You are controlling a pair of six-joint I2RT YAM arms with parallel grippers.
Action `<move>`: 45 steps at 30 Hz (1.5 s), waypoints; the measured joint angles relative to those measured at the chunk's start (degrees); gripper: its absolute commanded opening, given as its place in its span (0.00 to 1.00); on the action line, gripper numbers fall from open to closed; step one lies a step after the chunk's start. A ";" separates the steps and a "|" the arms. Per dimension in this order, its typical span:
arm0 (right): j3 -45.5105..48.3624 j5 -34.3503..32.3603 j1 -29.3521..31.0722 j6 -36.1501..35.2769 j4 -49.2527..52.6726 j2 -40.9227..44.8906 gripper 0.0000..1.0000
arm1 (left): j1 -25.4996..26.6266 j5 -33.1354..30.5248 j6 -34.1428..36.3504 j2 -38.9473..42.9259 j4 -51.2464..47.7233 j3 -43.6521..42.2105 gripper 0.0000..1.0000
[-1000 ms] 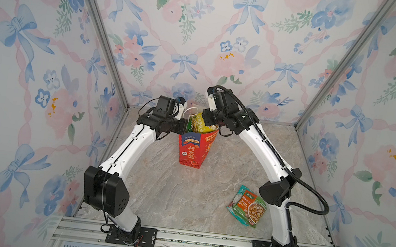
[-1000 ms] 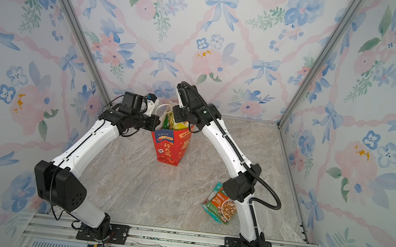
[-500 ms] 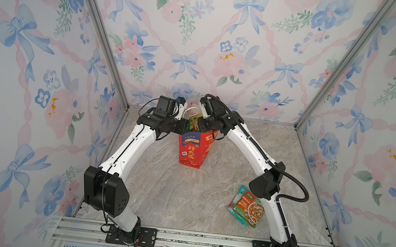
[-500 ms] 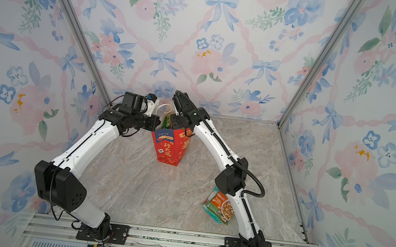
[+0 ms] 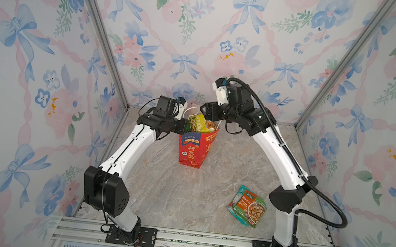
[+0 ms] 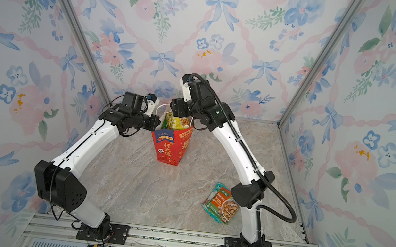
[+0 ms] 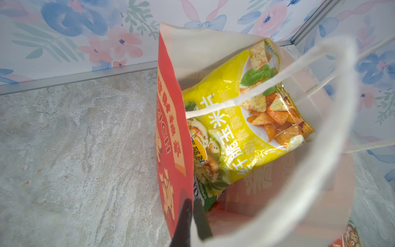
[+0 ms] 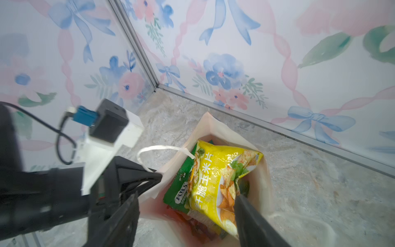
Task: Place the snacks into the paper bag
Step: 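Withdraw the right gripper and move it down to the orange-green seasoning packet, then grasp the orange-green seasoning packet at its edge with the right gripper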
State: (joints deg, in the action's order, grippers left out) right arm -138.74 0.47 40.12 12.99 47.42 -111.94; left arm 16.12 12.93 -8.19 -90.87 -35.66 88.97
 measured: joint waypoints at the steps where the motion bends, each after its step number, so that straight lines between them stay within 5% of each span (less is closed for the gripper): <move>1: 2.49 -0.04 0.00 0.00 -1.07 2.86 0.80 | 0.00 0.00 0.00 0.00 0.00 0.00 0.00; 7: 25.86 -3.37 -1.03 0.79 -7.65 19.65 0.89 | 0.00 0.00 -0.02 0.00 0.00 0.00 0.00; 16: 53.07 -10.67 -4.55 4.87 -7.04 32.61 0.75 | 0.00 -0.02 -0.02 0.00 0.00 0.00 0.00; 30: 91.71 -11.93 -9.25 28.74 2.49 60.30 0.90 | 0.00 -0.02 -0.02 0.17 -0.15 0.00 0.00; 37: 103.89 -10.97 -8.92 42.18 4.98 73.09 0.89 | 0.00 -0.02 0.00 0.20 -0.15 0.00 0.00; 45: 111.60 -9.62 -8.90 49.40 4.92 75.84 0.86 | 0.00 -0.04 0.00 0.20 -0.15 0.00 0.00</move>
State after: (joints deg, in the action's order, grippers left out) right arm -27.14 -9.15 31.22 62.39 52.34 -36.10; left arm 16.12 12.88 -8.19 -90.67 -35.81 88.97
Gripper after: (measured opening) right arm 0.866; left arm 0.047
